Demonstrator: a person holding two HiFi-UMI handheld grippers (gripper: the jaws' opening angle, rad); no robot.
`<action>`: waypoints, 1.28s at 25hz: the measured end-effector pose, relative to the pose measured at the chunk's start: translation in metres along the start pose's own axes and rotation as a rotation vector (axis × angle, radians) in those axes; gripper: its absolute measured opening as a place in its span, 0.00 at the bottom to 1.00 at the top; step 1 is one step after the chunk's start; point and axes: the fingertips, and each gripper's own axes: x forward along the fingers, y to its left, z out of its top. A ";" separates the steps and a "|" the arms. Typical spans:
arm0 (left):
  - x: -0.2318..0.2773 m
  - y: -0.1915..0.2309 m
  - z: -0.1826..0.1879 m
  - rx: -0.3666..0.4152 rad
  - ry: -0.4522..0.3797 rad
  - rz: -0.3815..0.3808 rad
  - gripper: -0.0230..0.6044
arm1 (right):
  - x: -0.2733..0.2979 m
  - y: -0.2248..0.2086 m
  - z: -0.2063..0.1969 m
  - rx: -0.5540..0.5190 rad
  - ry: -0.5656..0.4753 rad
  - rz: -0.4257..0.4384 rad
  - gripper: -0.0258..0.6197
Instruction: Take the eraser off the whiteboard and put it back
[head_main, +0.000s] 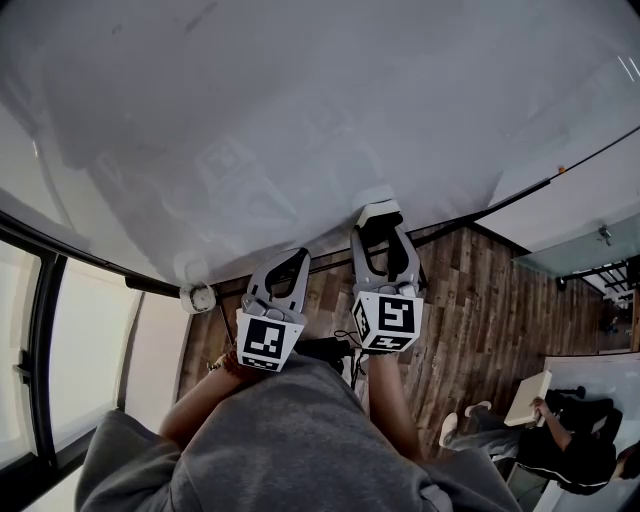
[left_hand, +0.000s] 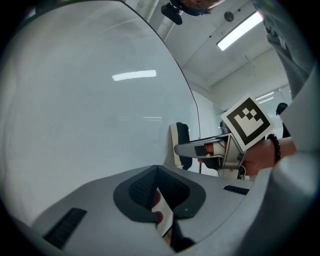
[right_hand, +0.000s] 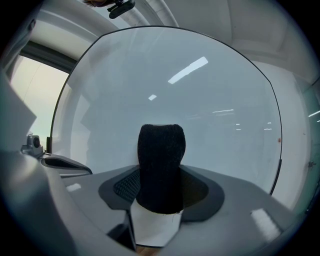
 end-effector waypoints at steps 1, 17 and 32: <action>0.000 -0.001 0.000 0.000 0.000 -0.002 0.05 | -0.001 0.000 0.000 0.000 0.001 0.000 0.41; -0.007 -0.008 -0.005 0.004 0.013 -0.018 0.05 | -0.014 0.000 -0.009 0.015 0.012 -0.015 0.41; -0.009 -0.019 -0.012 0.006 0.036 -0.063 0.05 | -0.032 -0.005 -0.015 0.033 0.017 -0.058 0.41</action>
